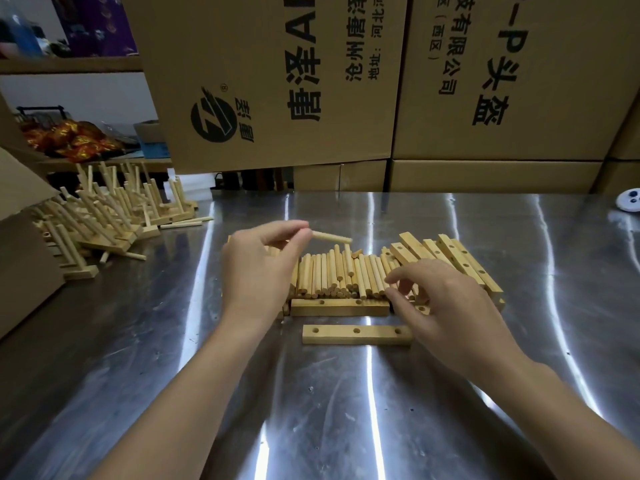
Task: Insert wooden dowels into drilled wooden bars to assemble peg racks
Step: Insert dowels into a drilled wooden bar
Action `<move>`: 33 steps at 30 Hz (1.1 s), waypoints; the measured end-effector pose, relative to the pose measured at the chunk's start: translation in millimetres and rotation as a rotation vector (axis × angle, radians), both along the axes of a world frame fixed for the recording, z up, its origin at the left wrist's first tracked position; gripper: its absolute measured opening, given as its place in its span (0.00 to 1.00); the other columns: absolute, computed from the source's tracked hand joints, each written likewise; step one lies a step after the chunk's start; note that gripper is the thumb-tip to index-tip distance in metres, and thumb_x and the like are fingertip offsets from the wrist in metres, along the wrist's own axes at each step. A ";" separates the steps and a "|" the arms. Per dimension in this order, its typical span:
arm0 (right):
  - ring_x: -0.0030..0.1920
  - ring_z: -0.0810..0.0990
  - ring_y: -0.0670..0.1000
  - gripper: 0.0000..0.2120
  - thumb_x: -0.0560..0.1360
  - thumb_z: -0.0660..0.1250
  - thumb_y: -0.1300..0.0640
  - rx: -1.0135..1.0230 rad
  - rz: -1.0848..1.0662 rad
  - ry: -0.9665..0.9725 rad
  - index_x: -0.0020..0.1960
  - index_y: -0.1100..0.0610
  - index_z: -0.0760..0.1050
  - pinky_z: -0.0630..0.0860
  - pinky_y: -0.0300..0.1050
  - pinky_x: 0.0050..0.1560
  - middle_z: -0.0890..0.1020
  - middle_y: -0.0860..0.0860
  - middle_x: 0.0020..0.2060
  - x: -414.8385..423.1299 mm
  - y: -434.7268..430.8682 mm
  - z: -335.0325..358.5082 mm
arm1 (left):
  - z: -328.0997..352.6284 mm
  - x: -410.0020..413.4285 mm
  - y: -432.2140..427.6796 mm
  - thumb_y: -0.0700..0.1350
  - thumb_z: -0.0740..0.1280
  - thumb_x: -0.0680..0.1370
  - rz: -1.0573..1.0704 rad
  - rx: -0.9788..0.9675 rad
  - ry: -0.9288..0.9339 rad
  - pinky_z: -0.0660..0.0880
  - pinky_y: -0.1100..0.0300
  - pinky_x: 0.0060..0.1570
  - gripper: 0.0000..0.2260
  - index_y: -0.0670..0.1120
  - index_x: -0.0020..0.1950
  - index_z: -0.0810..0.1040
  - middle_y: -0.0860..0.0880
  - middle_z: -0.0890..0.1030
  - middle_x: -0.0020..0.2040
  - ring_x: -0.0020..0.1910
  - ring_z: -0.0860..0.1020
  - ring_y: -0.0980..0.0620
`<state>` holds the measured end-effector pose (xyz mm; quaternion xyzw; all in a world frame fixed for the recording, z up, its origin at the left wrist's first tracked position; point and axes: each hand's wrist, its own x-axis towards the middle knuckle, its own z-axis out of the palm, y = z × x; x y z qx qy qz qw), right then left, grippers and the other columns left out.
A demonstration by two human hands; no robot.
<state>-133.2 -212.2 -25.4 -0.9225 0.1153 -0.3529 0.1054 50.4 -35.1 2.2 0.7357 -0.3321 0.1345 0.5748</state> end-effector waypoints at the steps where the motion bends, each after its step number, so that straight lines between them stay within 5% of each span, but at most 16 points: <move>1: 0.45 0.80 0.43 0.12 0.80 0.68 0.43 0.113 0.021 -0.068 0.62 0.43 0.81 0.75 0.34 0.41 0.81 0.36 0.44 0.6 2.2 -0.2 | 3.2 -0.4 1.2 0.51 0.75 0.79 -0.101 -0.068 0.139 0.79 0.70 0.46 0.07 0.57 0.56 0.89 0.60 0.88 0.46 0.50 0.84 0.64; 6: 0.41 0.86 0.51 0.21 0.80 0.73 0.49 0.791 0.304 -0.405 0.72 0.48 0.78 0.81 0.39 0.38 0.87 0.49 0.52 3.4 18.1 8.8 | 5.3 -1.9 4.8 0.56 0.73 0.79 -0.405 -0.088 0.485 0.76 0.57 0.51 0.09 0.61 0.59 0.88 0.55 0.88 0.53 0.53 0.80 0.56; 12: 0.40 0.87 0.54 0.09 0.80 0.75 0.58 0.778 0.356 -0.529 0.59 0.52 0.86 0.81 0.41 0.36 0.88 0.54 0.43 1.2 24.8 14.7 | 5.2 -6.2 1.9 0.54 0.74 0.75 -0.557 -0.118 0.625 0.77 0.63 0.42 0.15 0.55 0.60 0.89 0.50 0.88 0.55 0.49 0.81 0.60; 18: 0.41 0.87 0.51 0.07 0.80 0.74 0.60 0.810 0.333 -0.542 0.57 0.55 0.86 0.80 0.39 0.35 0.88 0.54 0.41 -0.5 28.2 16.5 | 8.5 -12.6 0.1 0.49 0.74 0.75 -0.672 -0.276 0.733 0.76 0.65 0.40 0.16 0.50 0.62 0.88 0.53 0.87 0.52 0.48 0.81 0.61; 27: 0.44 0.88 0.52 0.07 0.81 0.72 0.63 0.980 0.313 -0.544 0.58 0.61 0.85 0.80 0.38 0.37 0.89 0.57 0.45 3.3 23.0 13.1 | 7.8 -21.3 -2.2 0.50 0.80 0.71 -0.722 -0.363 0.644 0.76 0.63 0.45 0.16 0.50 0.58 0.89 0.52 0.87 0.52 0.48 0.80 0.59; 33: 0.47 0.82 0.50 0.18 0.72 0.78 0.52 1.294 0.426 -0.576 0.60 0.55 0.86 0.80 0.37 0.40 0.85 0.54 0.48 0.5 13.1 20.3 | 10.5 -14.0 5.2 0.49 0.78 0.76 -0.620 0.013 0.255 0.80 0.67 0.49 0.08 0.54 0.55 0.89 0.51 0.89 0.50 0.51 0.87 0.56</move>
